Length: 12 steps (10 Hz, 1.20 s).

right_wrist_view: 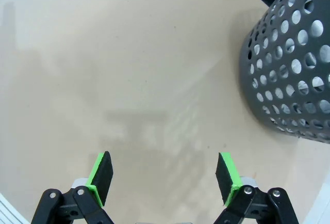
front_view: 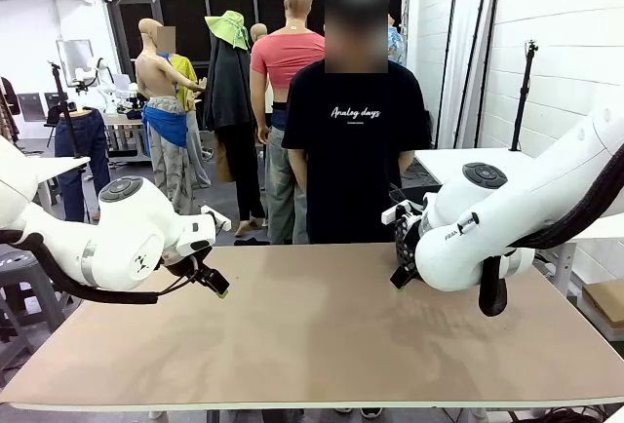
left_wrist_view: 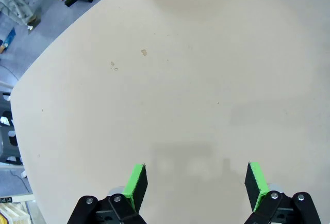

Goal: Fold the training pants.
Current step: Grab both ends of the Training pants handed by a person.

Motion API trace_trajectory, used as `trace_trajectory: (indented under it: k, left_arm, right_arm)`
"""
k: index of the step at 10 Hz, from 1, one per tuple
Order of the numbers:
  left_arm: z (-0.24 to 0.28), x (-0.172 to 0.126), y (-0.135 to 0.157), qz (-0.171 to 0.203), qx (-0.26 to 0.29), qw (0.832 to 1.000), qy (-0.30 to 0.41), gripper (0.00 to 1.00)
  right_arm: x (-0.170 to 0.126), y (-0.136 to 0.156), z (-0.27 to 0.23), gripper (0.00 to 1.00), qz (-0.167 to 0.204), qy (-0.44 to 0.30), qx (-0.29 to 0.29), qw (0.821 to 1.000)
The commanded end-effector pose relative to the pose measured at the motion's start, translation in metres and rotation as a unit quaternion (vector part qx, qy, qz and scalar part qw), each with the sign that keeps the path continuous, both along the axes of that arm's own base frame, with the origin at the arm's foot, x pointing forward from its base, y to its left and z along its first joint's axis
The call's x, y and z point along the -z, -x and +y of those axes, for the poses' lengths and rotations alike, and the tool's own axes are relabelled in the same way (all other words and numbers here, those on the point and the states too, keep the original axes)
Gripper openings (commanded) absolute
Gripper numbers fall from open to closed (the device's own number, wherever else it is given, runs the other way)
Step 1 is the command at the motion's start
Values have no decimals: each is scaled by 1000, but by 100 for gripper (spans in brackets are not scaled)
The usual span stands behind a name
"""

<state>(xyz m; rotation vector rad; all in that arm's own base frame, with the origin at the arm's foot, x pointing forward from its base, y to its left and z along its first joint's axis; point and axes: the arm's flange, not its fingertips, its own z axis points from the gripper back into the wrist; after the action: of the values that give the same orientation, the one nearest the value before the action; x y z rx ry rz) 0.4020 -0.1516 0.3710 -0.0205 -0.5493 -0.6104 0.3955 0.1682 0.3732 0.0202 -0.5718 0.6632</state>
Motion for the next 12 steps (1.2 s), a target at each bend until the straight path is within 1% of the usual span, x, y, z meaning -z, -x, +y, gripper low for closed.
trace_trajectory:
  k: [1,2,3,5,6,7,9,10,12]
  left_arm:
    - [0,0,0,0,0,1000,0,100]
    - [0,-3,-3,8,-21,1000,2,100]
    - [0,-16,-1,10,-30,1000,3,100]
    - [-8,-54,13,20,-35,999,-2,100]
    - [-11,-74,19,18,-29,999,-1,100]
    - [-18,-90,30,19,-27,999,0,100]
    - [-24,-120,46,13,-29,1000,-4,100]
    - [-25,-134,52,2,-25,1000,6,100]
    - [-28,-150,66,-24,-22,999,15,100]
  right_arm:
    - [0,0,0,100,0,0,0,1000]
    - [-8,-3,-5,100,14,-6,5,1000]
    - [-24,-1,-10,100,14,-6,11,1000]
    - [-61,5,-16,100,12,1,13,1000]
    - [-79,8,-15,100,5,-4,8,1000]
    - [-93,18,-13,100,7,-8,-5,1000]
    - [-117,28,-8,100,-5,-24,-20,1000]
    - [-130,31,-7,100,-22,-25,-27,999]
    - [-149,45,-9,100,-47,-32,-34,998]
